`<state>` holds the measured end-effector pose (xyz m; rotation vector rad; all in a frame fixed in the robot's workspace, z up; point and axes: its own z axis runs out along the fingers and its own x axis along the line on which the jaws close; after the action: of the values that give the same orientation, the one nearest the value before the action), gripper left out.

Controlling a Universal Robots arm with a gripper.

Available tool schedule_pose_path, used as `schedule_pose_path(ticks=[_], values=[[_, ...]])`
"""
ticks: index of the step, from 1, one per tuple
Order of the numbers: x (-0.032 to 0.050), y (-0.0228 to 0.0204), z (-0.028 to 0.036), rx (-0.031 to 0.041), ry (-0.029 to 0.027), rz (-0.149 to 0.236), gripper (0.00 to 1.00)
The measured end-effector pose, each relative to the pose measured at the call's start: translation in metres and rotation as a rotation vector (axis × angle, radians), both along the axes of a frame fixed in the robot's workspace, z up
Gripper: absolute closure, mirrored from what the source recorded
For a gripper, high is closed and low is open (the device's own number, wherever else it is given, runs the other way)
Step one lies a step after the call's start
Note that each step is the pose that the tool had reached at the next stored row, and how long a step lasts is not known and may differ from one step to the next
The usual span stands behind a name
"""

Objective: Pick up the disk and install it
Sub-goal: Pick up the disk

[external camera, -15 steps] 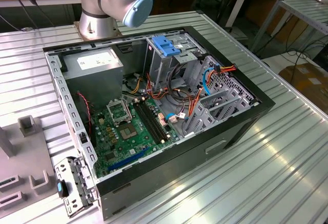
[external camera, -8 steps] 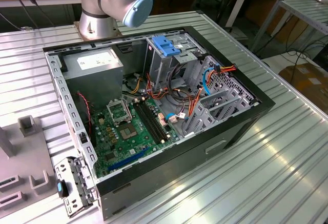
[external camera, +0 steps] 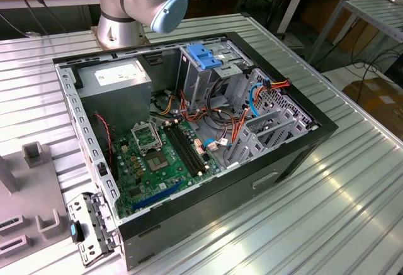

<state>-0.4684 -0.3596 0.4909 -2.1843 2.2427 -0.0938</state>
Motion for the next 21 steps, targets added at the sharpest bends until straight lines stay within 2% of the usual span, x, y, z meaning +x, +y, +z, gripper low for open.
schedule_pose_path(ticks=[21], values=[[0.0000,0.0000,0.0066,0.0000,0.0000,0.000,0.63]])
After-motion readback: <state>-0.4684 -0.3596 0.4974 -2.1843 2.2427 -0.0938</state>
